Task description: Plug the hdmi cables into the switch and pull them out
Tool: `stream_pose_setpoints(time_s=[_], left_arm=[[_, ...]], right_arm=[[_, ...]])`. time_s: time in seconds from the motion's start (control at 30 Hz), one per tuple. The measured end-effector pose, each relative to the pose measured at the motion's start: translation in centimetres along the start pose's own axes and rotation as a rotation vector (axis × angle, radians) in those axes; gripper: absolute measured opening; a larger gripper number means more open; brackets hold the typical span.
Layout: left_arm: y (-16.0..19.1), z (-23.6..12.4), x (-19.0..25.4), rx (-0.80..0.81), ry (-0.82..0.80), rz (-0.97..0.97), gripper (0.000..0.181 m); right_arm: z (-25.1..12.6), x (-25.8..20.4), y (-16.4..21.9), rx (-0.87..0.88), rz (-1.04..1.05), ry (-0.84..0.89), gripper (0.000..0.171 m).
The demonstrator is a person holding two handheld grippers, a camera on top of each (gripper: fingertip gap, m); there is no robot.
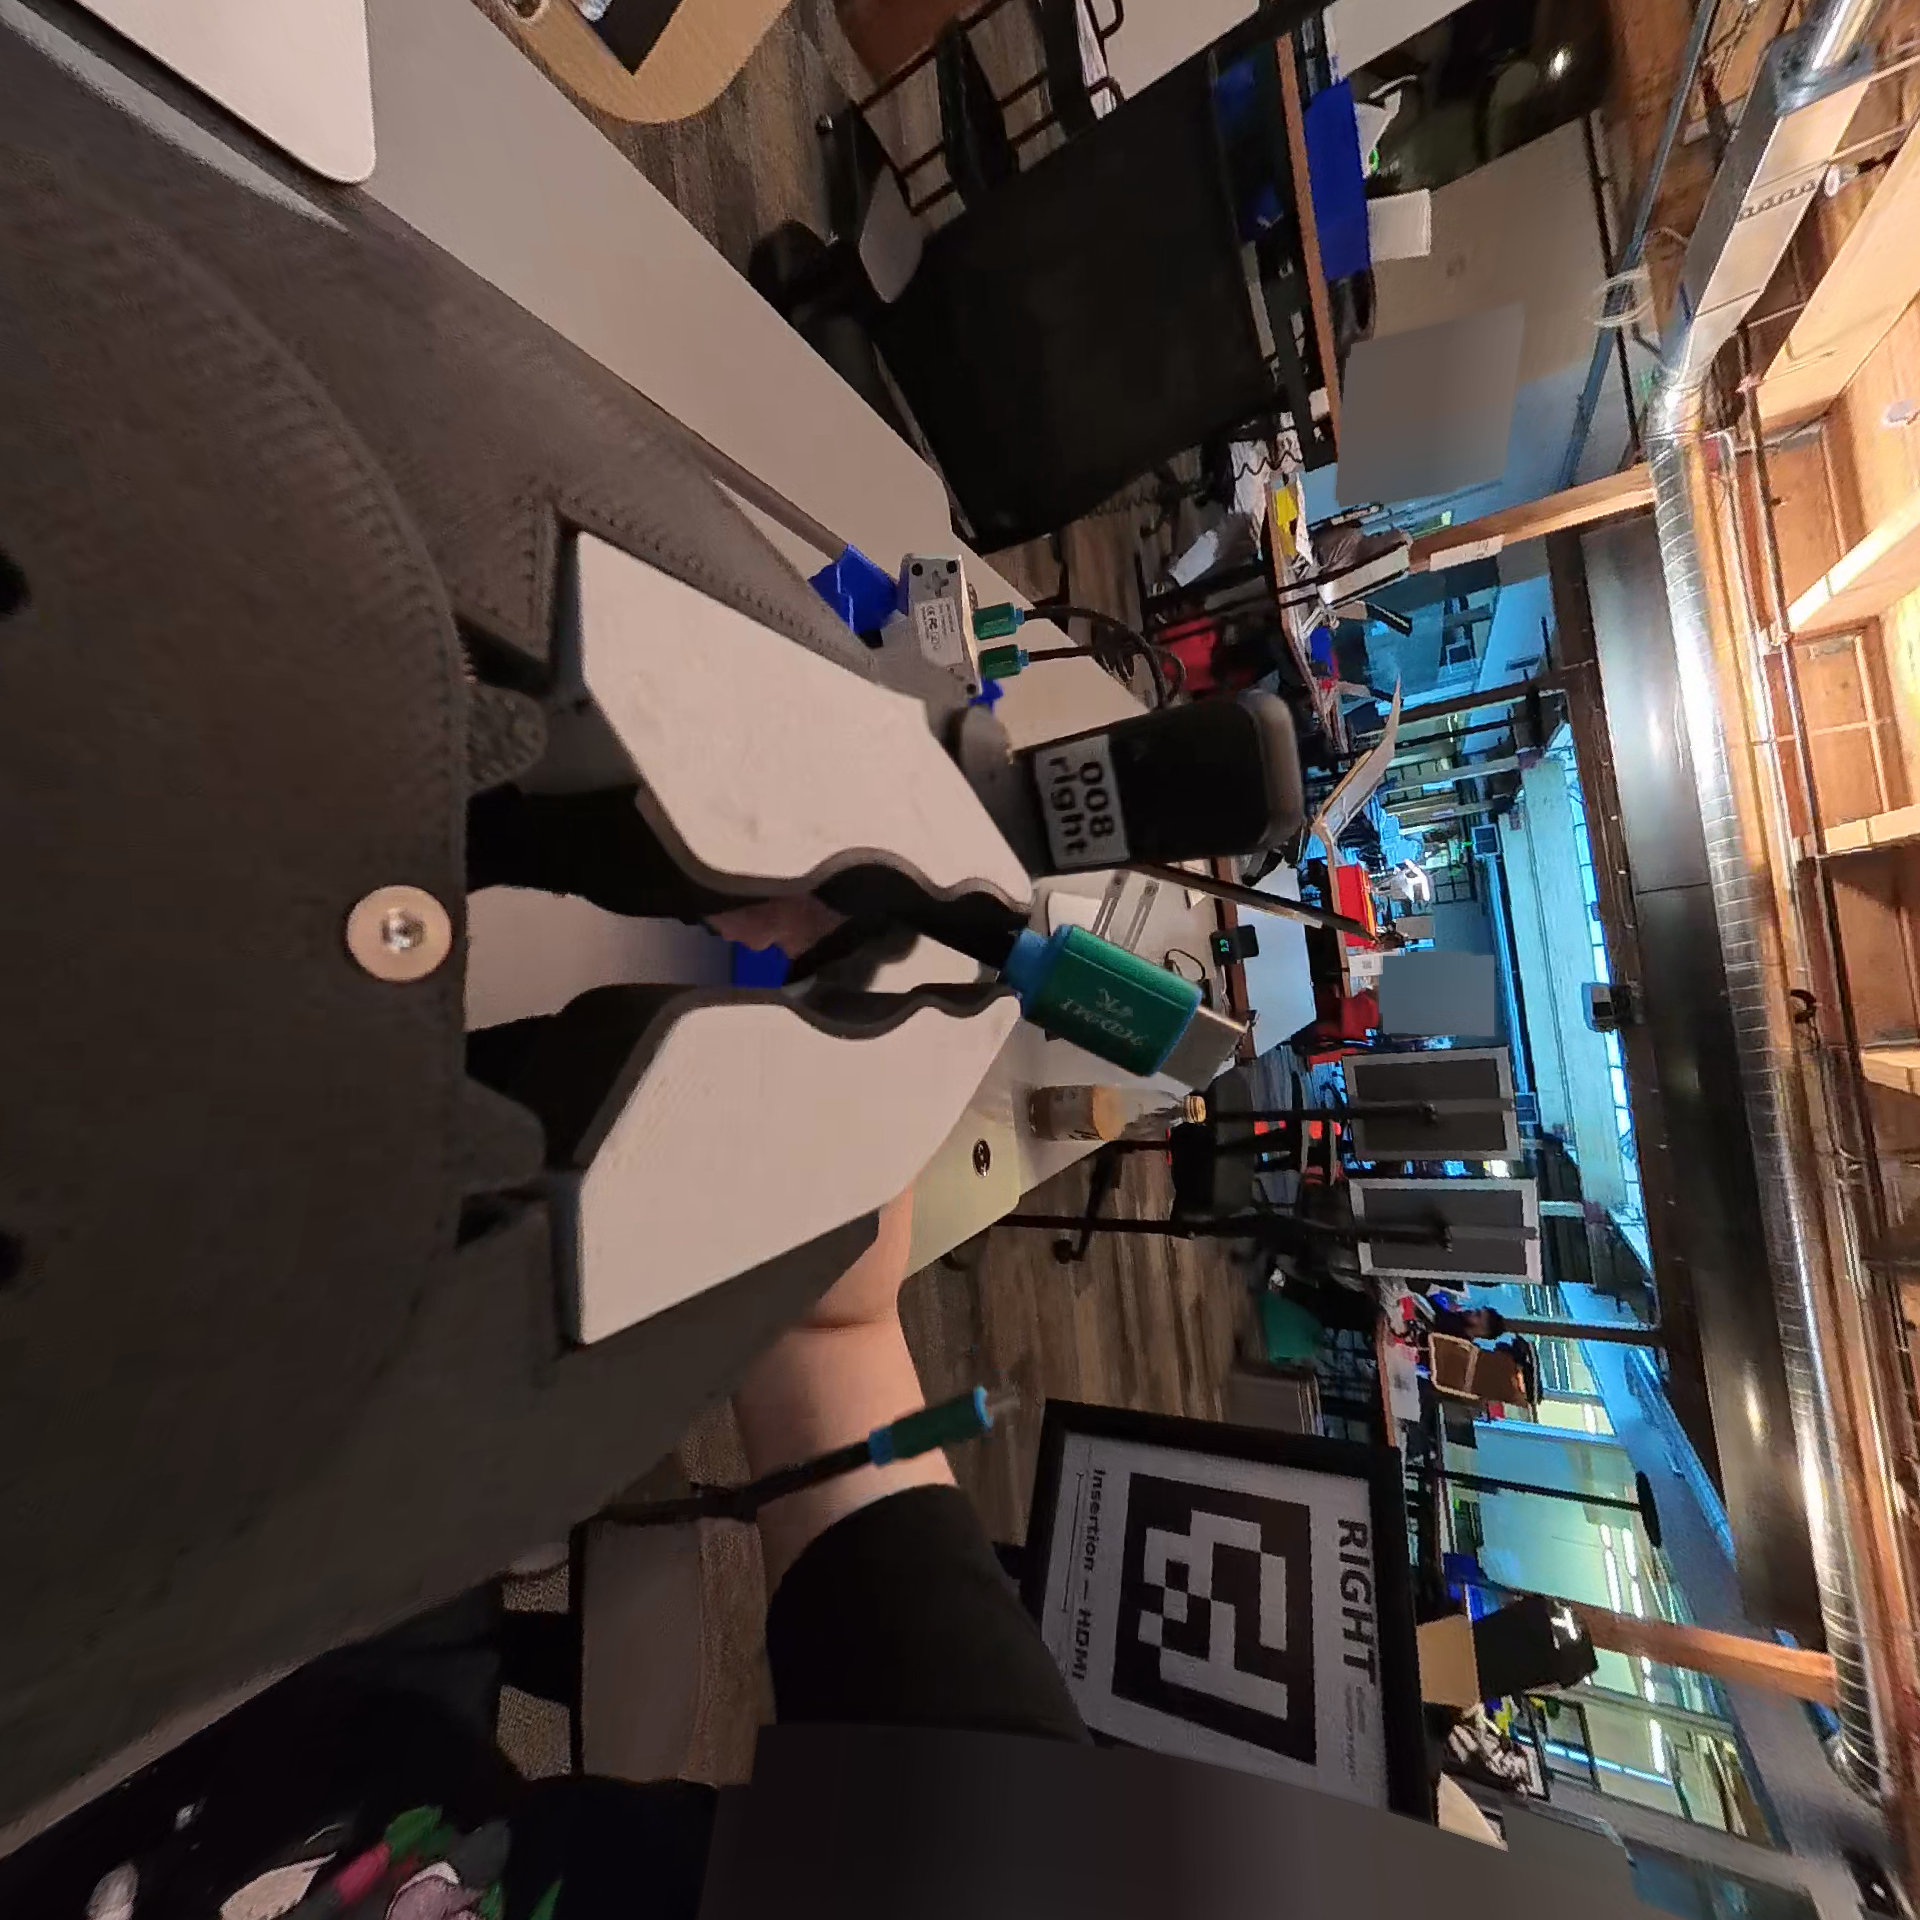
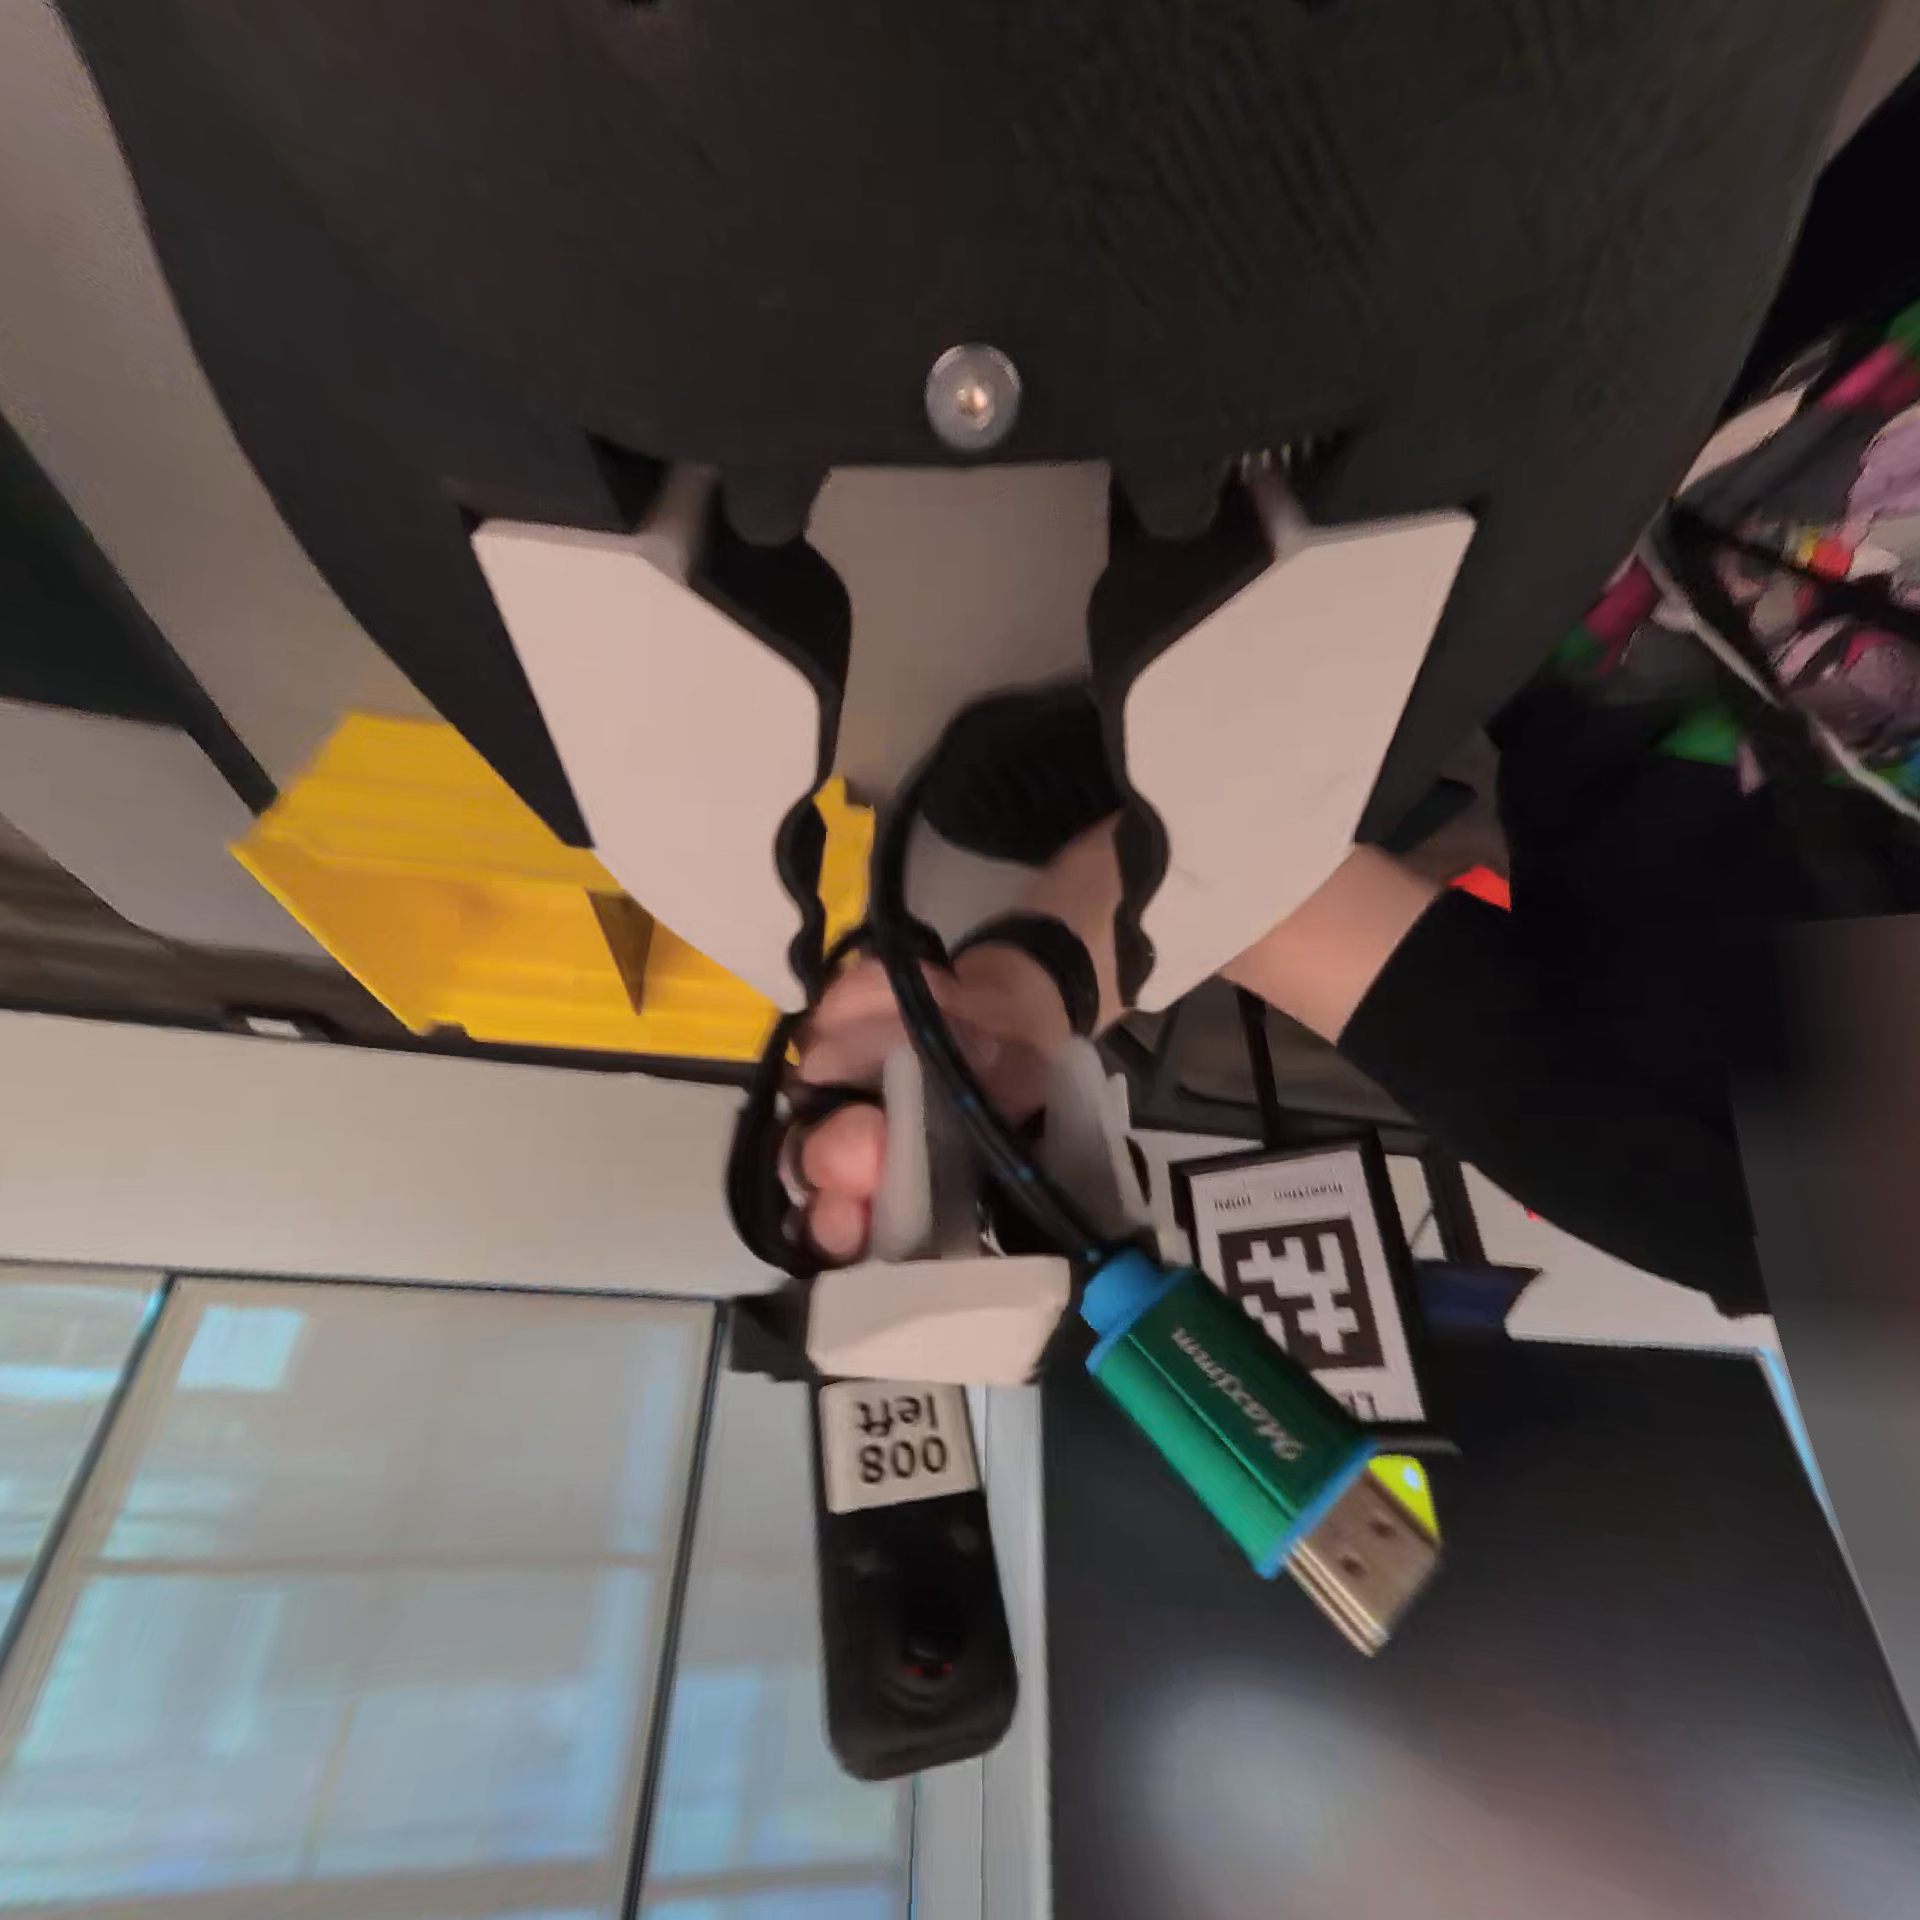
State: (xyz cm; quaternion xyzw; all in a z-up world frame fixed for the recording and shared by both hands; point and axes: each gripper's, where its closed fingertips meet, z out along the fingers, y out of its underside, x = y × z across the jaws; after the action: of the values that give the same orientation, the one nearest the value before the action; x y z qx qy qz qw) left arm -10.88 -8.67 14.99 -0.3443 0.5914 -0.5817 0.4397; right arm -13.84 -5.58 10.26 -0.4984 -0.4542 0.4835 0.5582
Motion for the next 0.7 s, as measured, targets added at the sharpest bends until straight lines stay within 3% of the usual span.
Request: stream_pose_setpoints(time_s=[0.1,0.2,0.3,0.43,0.53,0.7], left_arm=[[-0.1,-0.1,-0.1,0.021,0.008,-0.028,0.010],[-0.7,-0.9,-2.1,0.065,-0.114,-0.084,0.011],[-1.0,-2.3,-3.8,0.083,-0.229,-0.114,0.053],[-0.6,-2.5,-4.5,0.014,-0.330,-0.079,0.060],[-0.2,-1.4,-4.1,-0.030,-0.383,-0.024,0.056],[-0.2,-0.8,-4.5,0.007,-0.471,-0.028,0.021]], right_arm=[[1.0,1.0,0.2,-0.008,-0.025,0.077,0.010],[-0.1,3.3,0.0,-0.095,-0.060,0.283,0.007],[-3.4,6.4,-1.3,-0.196,-0.172,0.650,0.007],[-7.1,7.4,-3.4,-0.360,-0.410,1.005,0.007],[-8.3,7.4,-4.2,-0.530,-0.609,1.192,0.008],[-7.0,7.5,-3.4,-0.657,-0.727,1.221,0.007]])
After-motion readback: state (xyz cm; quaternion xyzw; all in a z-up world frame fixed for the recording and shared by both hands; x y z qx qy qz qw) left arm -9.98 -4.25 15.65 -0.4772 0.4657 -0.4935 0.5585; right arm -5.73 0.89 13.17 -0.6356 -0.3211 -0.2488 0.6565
